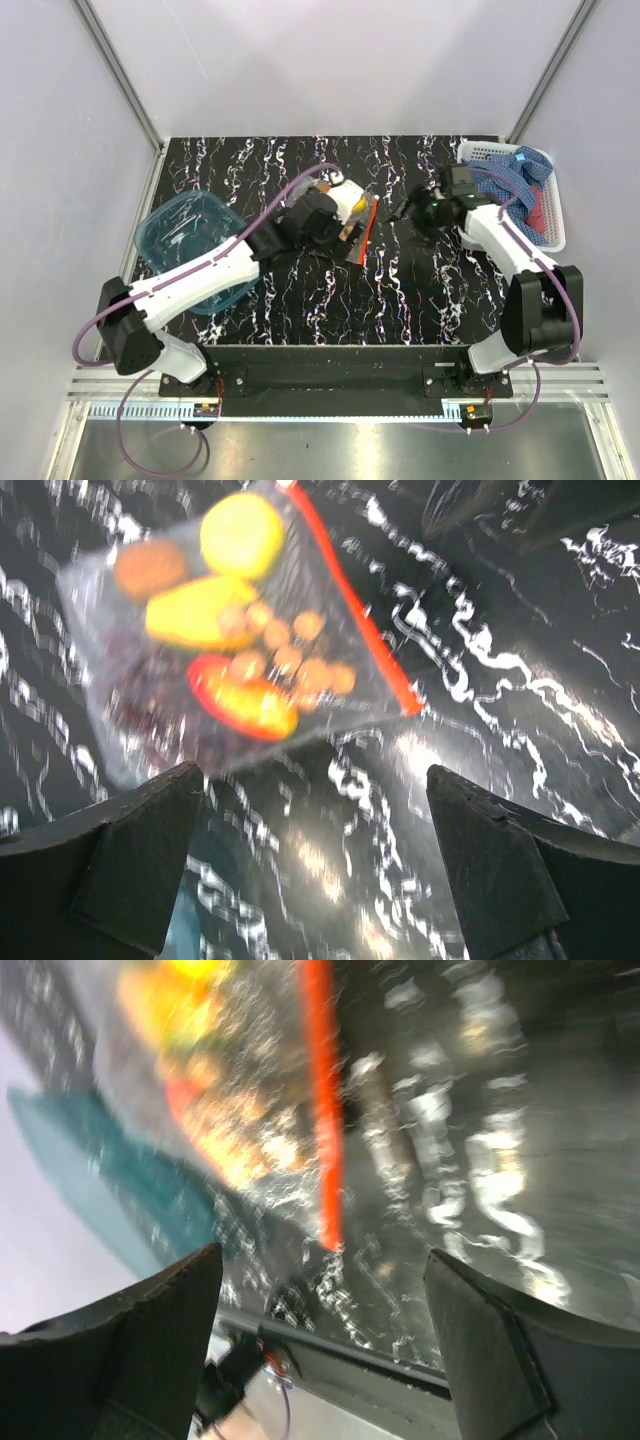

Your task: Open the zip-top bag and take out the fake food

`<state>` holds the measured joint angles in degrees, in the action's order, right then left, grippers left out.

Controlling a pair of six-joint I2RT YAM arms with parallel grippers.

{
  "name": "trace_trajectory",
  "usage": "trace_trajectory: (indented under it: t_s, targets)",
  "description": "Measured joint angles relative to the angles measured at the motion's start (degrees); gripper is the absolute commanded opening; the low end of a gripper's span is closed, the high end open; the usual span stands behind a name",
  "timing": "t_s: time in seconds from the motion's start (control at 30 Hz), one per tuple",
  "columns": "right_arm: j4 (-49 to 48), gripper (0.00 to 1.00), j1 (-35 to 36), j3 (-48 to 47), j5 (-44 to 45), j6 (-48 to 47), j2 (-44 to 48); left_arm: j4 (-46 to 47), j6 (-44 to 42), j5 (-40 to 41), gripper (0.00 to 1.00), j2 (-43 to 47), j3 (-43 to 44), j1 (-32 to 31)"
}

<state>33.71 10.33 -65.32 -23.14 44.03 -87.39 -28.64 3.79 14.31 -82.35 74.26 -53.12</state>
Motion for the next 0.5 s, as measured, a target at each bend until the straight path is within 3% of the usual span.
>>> trace_trajectory:
  t_s: [0.17,0.5]
  targets:
    - [9.22,0.91,-6.43,-1.73,5.60,-2.23,3.04,7.50,-5.77,1.03,0.97,-6.56,-0.94,-2.80]
    - [14.86,0.91,-8.59,0.24,5.46,-4.81,7.74,15.28,-15.30,6.05,0.99,-21.20,-2.40,-7.13]
